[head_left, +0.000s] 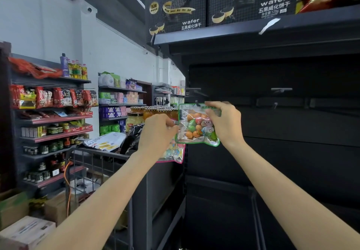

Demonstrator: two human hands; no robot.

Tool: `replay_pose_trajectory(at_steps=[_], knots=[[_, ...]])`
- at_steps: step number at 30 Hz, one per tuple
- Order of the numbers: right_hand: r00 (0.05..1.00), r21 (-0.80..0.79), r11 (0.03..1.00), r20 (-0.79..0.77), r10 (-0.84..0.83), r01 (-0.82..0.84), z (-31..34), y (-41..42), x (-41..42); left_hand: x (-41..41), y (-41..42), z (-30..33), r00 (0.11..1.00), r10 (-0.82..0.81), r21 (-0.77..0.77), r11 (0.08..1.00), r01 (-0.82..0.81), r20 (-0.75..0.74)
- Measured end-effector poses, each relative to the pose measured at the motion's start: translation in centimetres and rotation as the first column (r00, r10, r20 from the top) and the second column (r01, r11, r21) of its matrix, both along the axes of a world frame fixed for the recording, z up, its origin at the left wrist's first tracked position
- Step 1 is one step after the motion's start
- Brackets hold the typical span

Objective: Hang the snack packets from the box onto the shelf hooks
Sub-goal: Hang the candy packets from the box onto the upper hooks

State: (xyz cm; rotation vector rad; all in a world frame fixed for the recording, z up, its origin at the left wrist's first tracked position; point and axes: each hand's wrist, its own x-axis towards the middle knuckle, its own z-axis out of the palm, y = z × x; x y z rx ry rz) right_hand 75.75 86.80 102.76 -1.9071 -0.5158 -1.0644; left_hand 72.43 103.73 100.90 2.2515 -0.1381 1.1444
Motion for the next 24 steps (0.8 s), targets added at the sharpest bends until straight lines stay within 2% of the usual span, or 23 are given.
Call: replay_pose_trajectory(at_steps=[6,11,15,18,22,24], knots=[[0.996,-0.025,0.998,-0.072,-0.058,0.056,-0.1,0.1,3.8,0.4,0.3,0.3,0.993,0.109,0.127,0.985,-0.115,0.050],[0.970,-0.317,0.941,-0.168,-0.178,0.117,-0.1,0.4,7.1,0.7,0.1,0.8,0.989,0.120,0.176,0.975,-0.135,0.090],[0.934,-0.475,0.861,-0.192,-0.301,0.180,0.6,0.3,8.3,1.1,0.0,0.9,0.996,0.035,0.134,0.990,-0.046,0.086],[0.879,-0.595,0.751,-0.151,-0.452,0.285,1.0,0.4,8.4,1.1,-0.2,1.0,0.996,-0.038,0.097,0.995,0.030,0.084],[0.850,-0.596,0.779,-0.294,-0.437,0.194,1.0,-0.1,8.6,0.7,-0.5,0.9,0.990,-0.121,0.092,0.989,0.114,0.076],[0.846,-0.600,0.770,-0.277,-0.455,0.218,0.8,-0.1,8.4,0.3,-0.6,1.0,0.985,-0.157,0.089,0.985,0.151,0.070]])
